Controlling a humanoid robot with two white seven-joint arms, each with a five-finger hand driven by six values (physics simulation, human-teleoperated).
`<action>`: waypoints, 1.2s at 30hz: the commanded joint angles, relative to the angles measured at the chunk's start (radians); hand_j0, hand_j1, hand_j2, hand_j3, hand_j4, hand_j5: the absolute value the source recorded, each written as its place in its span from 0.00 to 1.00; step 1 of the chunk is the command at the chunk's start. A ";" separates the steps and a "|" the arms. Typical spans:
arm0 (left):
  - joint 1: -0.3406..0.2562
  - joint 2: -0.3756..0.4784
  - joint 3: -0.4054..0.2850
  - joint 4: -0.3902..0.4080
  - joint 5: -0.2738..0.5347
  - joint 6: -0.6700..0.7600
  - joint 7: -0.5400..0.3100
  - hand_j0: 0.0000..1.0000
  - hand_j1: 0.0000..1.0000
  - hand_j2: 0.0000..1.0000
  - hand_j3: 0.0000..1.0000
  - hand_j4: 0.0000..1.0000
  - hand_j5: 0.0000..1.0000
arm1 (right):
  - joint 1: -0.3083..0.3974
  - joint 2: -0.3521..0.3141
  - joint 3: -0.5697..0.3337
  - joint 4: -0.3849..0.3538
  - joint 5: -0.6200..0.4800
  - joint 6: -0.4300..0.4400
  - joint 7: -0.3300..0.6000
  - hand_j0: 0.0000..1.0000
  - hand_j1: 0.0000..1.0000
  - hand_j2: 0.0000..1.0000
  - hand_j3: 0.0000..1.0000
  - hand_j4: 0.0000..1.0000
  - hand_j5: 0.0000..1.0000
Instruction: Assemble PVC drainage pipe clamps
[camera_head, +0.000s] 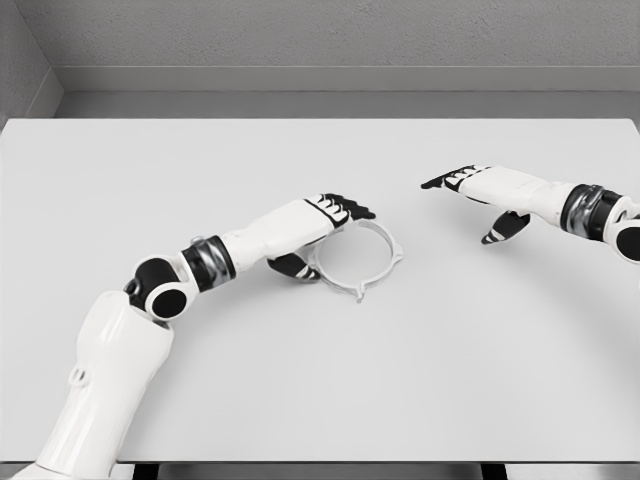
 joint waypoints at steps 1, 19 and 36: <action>0.000 -0.003 0.000 0.004 0.008 0.002 0.001 1.00 1.00 1.00 1.00 1.00 1.00 | 0.000 0.003 0.000 0.000 -0.004 0.002 0.000 1.00 1.00 1.00 1.00 1.00 1.00; -0.028 -0.006 0.000 0.027 0.008 0.002 0.001 1.00 1.00 1.00 1.00 1.00 1.00 | 0.000 0.001 0.000 -0.002 -0.004 0.002 0.000 1.00 1.00 1.00 1.00 1.00 1.00; -0.043 -0.021 -0.003 0.030 0.004 0.002 -0.001 1.00 1.00 1.00 1.00 1.00 1.00 | 0.002 -0.002 -0.007 -0.016 -0.004 0.003 0.000 1.00 1.00 1.00 1.00 1.00 1.00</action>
